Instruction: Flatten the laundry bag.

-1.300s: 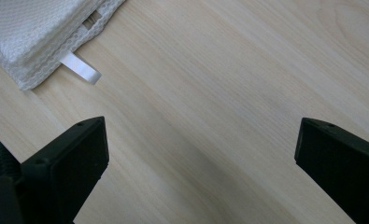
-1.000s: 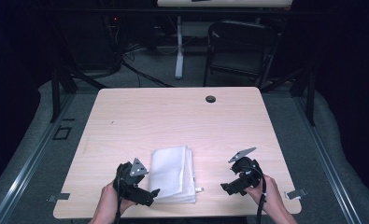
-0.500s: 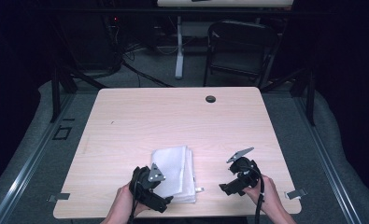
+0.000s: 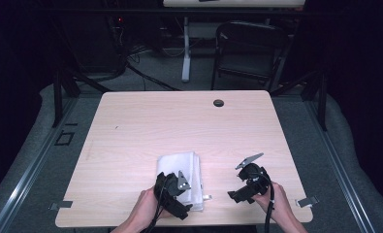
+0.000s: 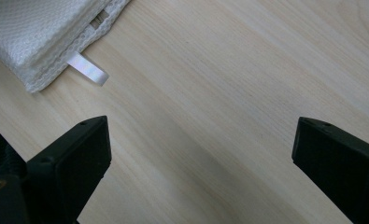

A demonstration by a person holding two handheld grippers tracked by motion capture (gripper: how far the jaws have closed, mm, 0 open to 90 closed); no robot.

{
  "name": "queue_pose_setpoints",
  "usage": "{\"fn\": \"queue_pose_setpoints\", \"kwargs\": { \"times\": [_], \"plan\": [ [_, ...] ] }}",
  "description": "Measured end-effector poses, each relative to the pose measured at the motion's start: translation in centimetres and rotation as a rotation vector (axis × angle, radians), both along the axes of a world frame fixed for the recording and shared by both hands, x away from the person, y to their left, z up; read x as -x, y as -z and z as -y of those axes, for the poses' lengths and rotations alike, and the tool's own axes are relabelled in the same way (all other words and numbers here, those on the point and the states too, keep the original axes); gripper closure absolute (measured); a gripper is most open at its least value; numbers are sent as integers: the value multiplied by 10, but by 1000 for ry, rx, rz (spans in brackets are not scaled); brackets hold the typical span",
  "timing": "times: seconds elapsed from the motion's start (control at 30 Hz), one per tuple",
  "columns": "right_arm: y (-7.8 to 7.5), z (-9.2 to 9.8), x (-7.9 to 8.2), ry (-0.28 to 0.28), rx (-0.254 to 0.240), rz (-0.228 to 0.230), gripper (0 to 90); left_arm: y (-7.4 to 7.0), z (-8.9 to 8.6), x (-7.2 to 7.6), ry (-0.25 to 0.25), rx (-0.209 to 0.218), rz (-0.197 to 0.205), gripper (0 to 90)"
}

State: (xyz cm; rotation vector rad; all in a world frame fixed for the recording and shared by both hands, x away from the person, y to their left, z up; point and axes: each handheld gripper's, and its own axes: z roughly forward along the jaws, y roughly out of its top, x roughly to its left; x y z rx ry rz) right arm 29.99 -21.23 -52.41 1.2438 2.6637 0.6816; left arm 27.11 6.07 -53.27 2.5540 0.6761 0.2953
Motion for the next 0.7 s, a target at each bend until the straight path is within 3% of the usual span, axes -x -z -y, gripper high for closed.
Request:
{"fn": "queue_pose_setpoints", "kwargs": {
  "times": [0.27, 0.4, 0.43, 0.5, 0.57, 0.63, 0.7],
  "plan": [
    [1, 1, 0, -7, 4, -9, 46, 13, 11, -3, 63, -43, -26, 255],
    [1, 1, 0, -5, 9, -9, 49, 19, 13, -4, 80, -71, -23, 280],
    [1, 0, 0, -8, 8, -12, 51, 20, 12, -3, 93, -78, -10, 322],
    [1, 0, 0, -10, 7, -13, 52, 20, 11, -4, 105, -63, -28, 355],
    [2, 0, 0, -16, 9, -23, 56, 20, 10, -4, 117, -52, -29, 506],
    [2, -1, 0, -23, 2, -20, 63, 20, 10, -4, 116, -50, -35, 543],
    [2, -2, 1, -30, 5, -21, 81, 21, 7, -6, 115, -27, -50, 638]
  ]
}}
